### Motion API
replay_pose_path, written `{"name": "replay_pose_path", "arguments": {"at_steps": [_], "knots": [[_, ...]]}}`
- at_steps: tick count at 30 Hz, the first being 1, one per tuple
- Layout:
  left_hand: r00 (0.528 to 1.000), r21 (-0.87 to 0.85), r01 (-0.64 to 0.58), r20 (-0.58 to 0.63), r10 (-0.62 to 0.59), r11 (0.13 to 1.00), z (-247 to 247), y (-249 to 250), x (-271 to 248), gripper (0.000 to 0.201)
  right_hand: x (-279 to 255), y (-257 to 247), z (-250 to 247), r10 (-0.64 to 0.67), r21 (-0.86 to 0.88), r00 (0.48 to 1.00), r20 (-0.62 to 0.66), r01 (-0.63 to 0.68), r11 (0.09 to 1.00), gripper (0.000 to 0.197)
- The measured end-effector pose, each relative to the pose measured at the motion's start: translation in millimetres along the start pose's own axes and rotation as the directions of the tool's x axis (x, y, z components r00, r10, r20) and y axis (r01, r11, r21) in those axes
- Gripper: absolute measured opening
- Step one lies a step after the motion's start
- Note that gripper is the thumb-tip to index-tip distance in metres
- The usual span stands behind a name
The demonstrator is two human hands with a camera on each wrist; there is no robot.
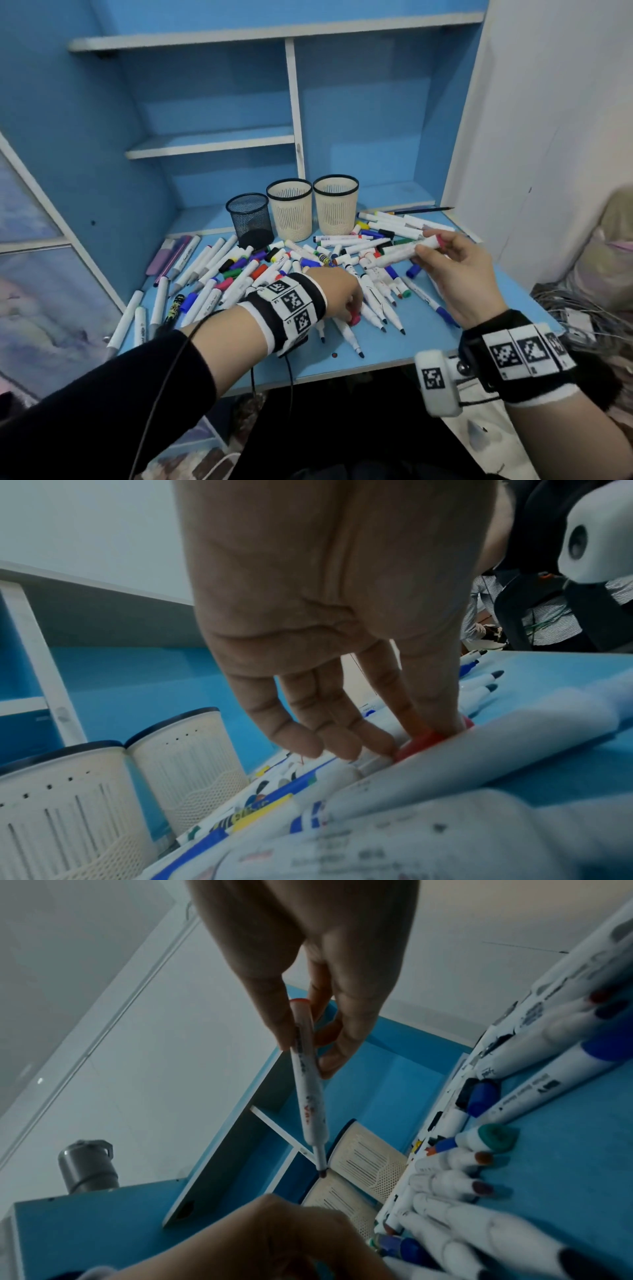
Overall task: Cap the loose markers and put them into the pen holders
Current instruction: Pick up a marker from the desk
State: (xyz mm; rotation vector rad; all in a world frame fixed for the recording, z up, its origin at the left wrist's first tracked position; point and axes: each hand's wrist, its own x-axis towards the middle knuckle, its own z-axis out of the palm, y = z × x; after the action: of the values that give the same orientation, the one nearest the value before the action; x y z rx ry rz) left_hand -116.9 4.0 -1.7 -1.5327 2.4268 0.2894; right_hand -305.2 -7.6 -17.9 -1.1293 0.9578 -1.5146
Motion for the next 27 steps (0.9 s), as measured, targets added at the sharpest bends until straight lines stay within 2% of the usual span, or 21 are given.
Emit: {"name": "replay_pose_path", "arguments": {"at_steps": [4, 6, 8, 10, 14, 17, 20, 22, 24, 27], "knots": [[1.000, 0.012, -0.004, 0.009, 0.004, 1.000, 0, 2, 5, 0.016, -7, -4, 1, 0.015, 0.075, 1.000, -0.013, -0.014, 0.997, 0.029], [0.999, 0.004, 0.013, -0.041, -0.013, 1.000, -1, 0, 2, 0.018, -10, -8, 3, 0.010, 0.137, 1.000, -0.018, -0.007, 0.991, 0.025], [0.991, -0.030, 0.042, -0.122, -0.045, 0.999, -3, -3, -6, 0.021, -12, -11, 5, 0.005, 0.203, 1.000, -0.025, 0.000, 0.979, 0.027], [0.970, -0.118, 0.040, -0.232, -0.067, 0.992, -5, -8, -18, 0.024, -15, -15, 8, 0.002, 0.260, 0.999, -0.033, 0.007, 0.966, 0.019], [0.889, -0.341, -0.031, -0.439, -0.130, 0.940, -7, -16, -48, 0.028, -23, -23, 18, 0.003, 0.334, 0.999, -0.039, 0.011, 0.942, 0.012], [0.792, -0.616, -0.091, -0.521, -0.318, 0.783, -3, -23, -67, 0.015, -31, -24, 27, 0.028, 0.388, 1.000, 0.011, -0.030, 0.921, 0.010], [0.690, -0.819, -0.232, -0.519, -0.505, 0.524, 0, -29, -84, 0.017, -39, -21, 39, 0.057, 0.399, 0.997, 0.057, -0.075, 0.914, 0.011], [0.664, -0.875, -0.340, -0.483, -0.570, 0.345, 3, -32, -95, 0.017, -43, -19, 48, 0.066, 0.406, 0.995, 0.080, -0.093, 0.909, 0.010], [0.649, -0.877, -0.431, -0.464, -0.603, 0.211, 7, -37, -102, 0.017, -46, -18, 57, 0.061, 0.414, 0.992, 0.106, -0.100, 0.905, 0.010], [0.630, -0.870, -0.474, -0.443, -0.637, 0.136, 12, -44, -110, 0.020, -48, -17, 69, 0.063, 0.428, 0.989, 0.137, -0.116, 0.896, 0.011]]}}
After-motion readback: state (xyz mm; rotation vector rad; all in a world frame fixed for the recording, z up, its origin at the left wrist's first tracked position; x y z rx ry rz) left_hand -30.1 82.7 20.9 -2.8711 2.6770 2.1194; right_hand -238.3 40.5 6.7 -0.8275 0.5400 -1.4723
